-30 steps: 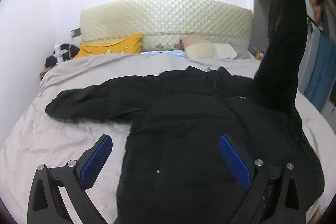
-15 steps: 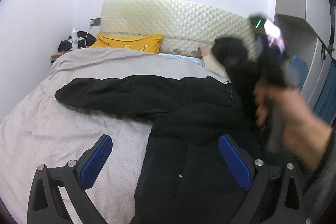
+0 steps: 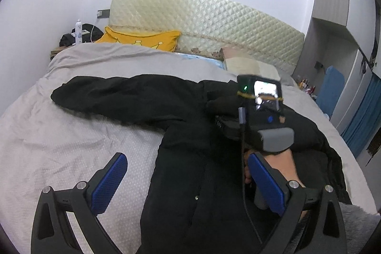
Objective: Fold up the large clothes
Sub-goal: 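Lay the sleeve across the jacket body and open the right tool, then move the left tool toward the other sleeve cuff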
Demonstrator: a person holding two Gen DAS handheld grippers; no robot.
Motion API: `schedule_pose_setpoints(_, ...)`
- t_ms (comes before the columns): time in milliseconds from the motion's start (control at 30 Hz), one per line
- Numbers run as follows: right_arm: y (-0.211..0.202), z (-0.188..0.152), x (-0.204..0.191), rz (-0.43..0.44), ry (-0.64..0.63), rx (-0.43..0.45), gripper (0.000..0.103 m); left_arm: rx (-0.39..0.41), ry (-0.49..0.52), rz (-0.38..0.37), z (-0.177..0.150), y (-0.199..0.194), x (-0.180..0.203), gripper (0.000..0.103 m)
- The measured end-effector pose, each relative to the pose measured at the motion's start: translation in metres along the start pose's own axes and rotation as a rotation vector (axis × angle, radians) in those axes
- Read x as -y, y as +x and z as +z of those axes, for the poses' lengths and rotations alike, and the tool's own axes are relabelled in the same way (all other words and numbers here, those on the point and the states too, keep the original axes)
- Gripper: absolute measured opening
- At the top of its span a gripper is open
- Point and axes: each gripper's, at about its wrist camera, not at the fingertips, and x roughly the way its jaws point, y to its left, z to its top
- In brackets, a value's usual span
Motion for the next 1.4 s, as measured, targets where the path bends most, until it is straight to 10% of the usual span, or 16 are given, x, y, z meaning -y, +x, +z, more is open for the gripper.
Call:
schedule_pose_setpoints(100, -0.007, 0.002, -0.002, 0.021, 0.008, -0.012, 0.038, 0.002, -0.009, -0.004, 0.0, -0.001, -0.001, 0.102)
schedule_pose_setpoints(200, -0.023, -0.002, -0.007, 0.096, 0.018, 0.004, 0.082, 0.007, -0.012, 0.0, 0.001, -0.003, -0.003, 0.102)
schedule_pose_setpoints(867, -0.205, -0.043, 0.074, 0.016, 0.086, 0.179, 0.084, 0.064, 0.028, 0.025, -0.008, -0.043, 0.027, 0.102)
schedule_pose_setpoints(1400, -0.338, -0.136, 0.136, -0.065, 0.15, 0.284, 0.084, 0.088, 0.117, -0.01, -0.048, -0.083, 0.079, 0.102)
